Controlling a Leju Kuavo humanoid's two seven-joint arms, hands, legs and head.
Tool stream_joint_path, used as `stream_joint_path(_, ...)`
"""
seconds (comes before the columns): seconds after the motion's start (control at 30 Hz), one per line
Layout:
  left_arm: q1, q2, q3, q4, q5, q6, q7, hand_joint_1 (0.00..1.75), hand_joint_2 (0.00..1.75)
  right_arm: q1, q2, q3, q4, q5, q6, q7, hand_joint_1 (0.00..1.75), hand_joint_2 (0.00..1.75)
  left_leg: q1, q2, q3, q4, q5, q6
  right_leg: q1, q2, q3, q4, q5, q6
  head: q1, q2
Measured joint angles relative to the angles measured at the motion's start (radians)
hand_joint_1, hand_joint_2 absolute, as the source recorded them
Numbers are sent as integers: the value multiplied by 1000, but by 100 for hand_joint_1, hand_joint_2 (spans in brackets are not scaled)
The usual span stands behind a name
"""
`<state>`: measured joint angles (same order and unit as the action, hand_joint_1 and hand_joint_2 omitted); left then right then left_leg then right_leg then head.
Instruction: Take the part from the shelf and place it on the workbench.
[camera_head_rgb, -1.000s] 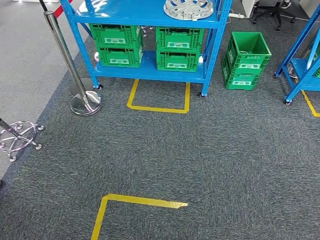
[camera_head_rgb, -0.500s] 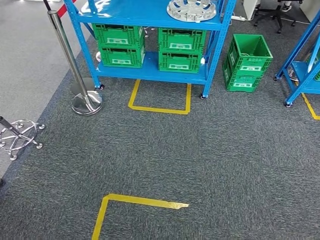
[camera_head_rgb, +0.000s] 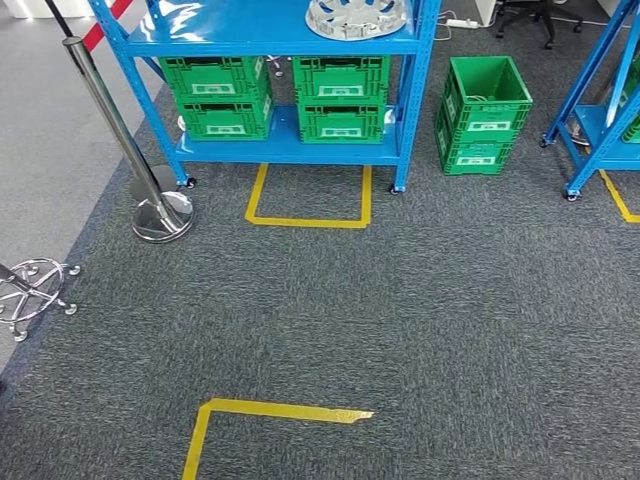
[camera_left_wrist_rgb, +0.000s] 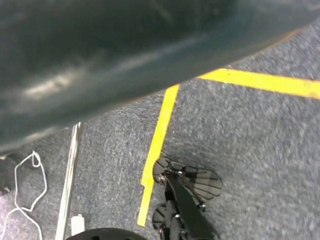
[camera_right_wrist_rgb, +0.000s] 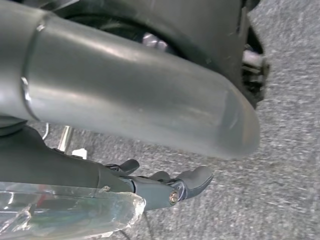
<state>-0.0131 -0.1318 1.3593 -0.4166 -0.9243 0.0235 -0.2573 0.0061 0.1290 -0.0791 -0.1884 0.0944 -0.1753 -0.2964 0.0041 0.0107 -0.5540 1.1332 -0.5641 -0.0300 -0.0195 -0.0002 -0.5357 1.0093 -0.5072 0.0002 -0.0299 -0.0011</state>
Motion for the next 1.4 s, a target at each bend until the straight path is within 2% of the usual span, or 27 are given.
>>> stream_joint_path(0.07, 1, -1, 0, 0, 0, 1, 0, 0, 0, -1, 0, 0, 0, 0, 0, 0, 0, 0, 1, -1, -84, 123, -51, -5, 2, 4, 7, 0, -10, -5, -1, 0)
stream_joint_path(0.1, 2, -1, 0, 0, 0, 1, 0, 0, 0, 0, 0, 1, 0, 0, 0, 0, 0, 0, 1, -1, -109, 148, -60, -4, 3, 7, 14, 0, -16, -6, -2, 0)
stream_joint_path(0.13, 4, -1, 1, 0, 0, 2, 0, 0, 0, 1, 0, 1, 0, 0, 0, 0, 0, 0, 1, -1, -117, 136, -45, -1, 5, 10, 23, 0, -22, -6, -2, 0)
stream_joint_path(0.23, 6, -1, 1, 0, -1, 3, 0, 0, 0, 1, 1, 5, 1, 0, 0, 1, 0, 0, -7, -3, -73, -32, 80, 24, 11, 16, 52, -2, -45, -2, -1, 0)
stream_joint_path(0.27, 6, 0, 2, 0, -2, 3, 0, 0, 0, 0, 1, 6, 1, 0, 0, 0, 0, 0, -11, -6, -59, -75, 98, 33, 13, 18, 56, -3, -52, 3, -1, 0)
stream_joint_path(0.33, 6, 1, 2, -1, -3, 4, 0, 0, 0, -2, 2, 6, 2, 1, 0, 1, 0, 0, -15, -9, -47, -106, 96, 45, 16, 19, 68, -2, -58, 15, -1, 0)
stream_joint_path(0.43, 7, 0, 4, -4, -4, 5, 0, 0, 0, -3, 2, 7, 2, 2, 1, 0, 0, 0, -11, -10, -20, -126, 105, 59, 16, 14, 74, 23, -69, 34, 0, 0)
stream_joint_path(0.5, 5, -1, 6, -5, -4, 5, 0, 0, 0, -5, 2, 7, 2, 3, 1, 0, 0, 0, -9, -9, -7, -132, 100, 65, 15, 10, 30, 103, -119, 41, 4, 0)
stream_joint_path(0.57, 3, -2, 9, -5, -5, 4, 0, 0, 0, -6, 2, 7, 2, 4, 1, 0, 0, 0, -10, -8, 0, -131, 89, 66, 14, 10, -53, 227, -171, 46, 6, 0)
stream_joint_path(0.6, 3, -4, 10, -5, -5, 4, 0, 0, 0, -4, 2, 7, 2, 4, 1, 0, 0, 0, -10, -8, 7, -131, 82, 65, 13, 9, -86, 264, -176, 48, 6, 0)
stream_joint_path(0.63, 4, -5, 10, -5, -5, 4, 0, 0, 0, -2, 2, 7, 2, 4, 1, 0, 0, 0, -10, -9, 15, -131, 75, 64, 13, 9, -103, 267, -159, 50, 6, 0)
stream_joint_path(0.67, 5, -6, 11, -5, -5, 4, 0, 0, 0, 0, 2, 7, 2, 4, 1, 1, 0, 0, -10, -9, 28, -131, 66, 62, 12, 8, -100, 230, -120, 52, 6, 0)
stream_joint_path(0.7, 5, -7, 12, -5, -5, 4, 0, 0, 0, 1, 2, 7, 2, 4, 1, 1, 0, 0, -10, -9, 40, -131, 57, 59, 11, 6, -84, 166, -67, 52, 7, 0)
stream_joint_path(0.73, 5, -7, 13, -5, -6, 4, 0, 0, 0, 2, 1, 8, 3, 4, 1, 1, 0, 0, -10, -8, 53, -130, 47, 55, 12, 3, -69, 108, -29, 50, 7, 0)
stream_joint_path(0.8, 3, -7, 15, -6, -6, 4, 0, 0, 0, 0, 1, 8, 5, 2, 2, 0, 0, 0, -12, -8, 63, -128, 32, 44, 14, -4, -50, 35, 2, 35, 7, 0)
stream_joint_path(0.87, 2, -8, 16, -6, -6, 4, 0, 0, 0, 1, 1, 8, 6, -1, 2, 0, 0, 0, -14, -7, 66, -123, 27, 32, 17, -5, -44, 26, -3, 14, 5, 0)
stream_joint_path(0.93, 1, -7, 16, -7, -7, 4, 0, 0, 0, 4, 1, 8, 6, -3, 2, 0, 0, 0, -13, -8, 66, -100, 22, 21, 12, -4, -26, 18, -1, 1, 2, 0)
stream_joint_path(0.97, 1, -7, 16, -7, -8, 4, -1, 0, 0, 4, 1, 8, 6, -4, 2, 0, 0, 0, -11, -8, 52, -68, 11, 16, 10, -3, -13, 13, -3, -4, 0, 0)
stream_joint_path(1.07, -1, -7, 17, -8, -10, 4, -1, 0, 0, -1, 1, 8, 6, -5, 3, -1, 0, 0, -2, -8, -52, 99, -55, 1, 8, -1, 6, 9, -17, -13, -6, 0)
stream_joint_path(1.1, -1, -7, 17, -8, -11, 5, -1, 0, 0, 0, 1, 8, 6, -5, 4, -1, 0, 0, 0, -8, -86, 138, -66, -1, 8, 0, 13, 9, -24, -13, -6, 0)
stream_joint_path(1.13, 1, -7, 17, -8, -12, 5, -1, 0, 0, 0, 1, 8, 6, -6, 4, -1, 0, 0, 2, -8, -106, 150, -56, -2, 8, 1, 22, 9, -32, -12, -6, 0)
stream_joint_path(1.17, 2, -7, 17, -8, -13, 5, -2, 0, 0, 1, 1, 8, 6, -6, 5, -1, 0, 0, 3, -8, -110, 127, -26, -2, 7, 2, 34, 9, -40, -10, -6, 0)
stream_joint_path(1.23, 4, -6, 17, -8, -14, 5, -2, 0, 0, 1, 1, 8, 7, -7, 6, -1, 0, 0, 3, -8, -85, 20, 68, 4, 7, 4, 58, 8, -59, -3, -6, 0)
stream_joint_path(1.27, 4, -6, 17, -8, -14, 5, -2, 0, 0, 1, 1, 8, 7, -7, 6, -1, 0, 0, 1, -7, -72, -30, 89, 8, 7, 5, 67, 7, -68, 2, -6, 0)
stream_joint_path(1.33, 5, -7, 17, -8, -15, 5, -2, 0, 0, -2, 1, 8, 7, -7, 6, -1, 0, 0, -4, -8, -58, -80, 95, 19, 9, 6, 78, 6, -80, 14, -7, 0)
stream_joint_path(1.37, 5, -7, 17, -8, -15, 5, -2, 0, 0, -4, 1, 8, 8, -7, 6, -1, 0, 0, -5, -8, -54, -89, 86, 26, 10, 6, 85, 5, -80, 22, -8, 0)
stream_joint_path(1.4, 6, -8, 17, -8, -15, 5, -3, 0, 0, -4, 1, 8, 8, -7, 6, -1, 0, 0, -4, -9, -45, -96, 92, 33, 10, 5, 89, 5, -83, 29, -9, 0)
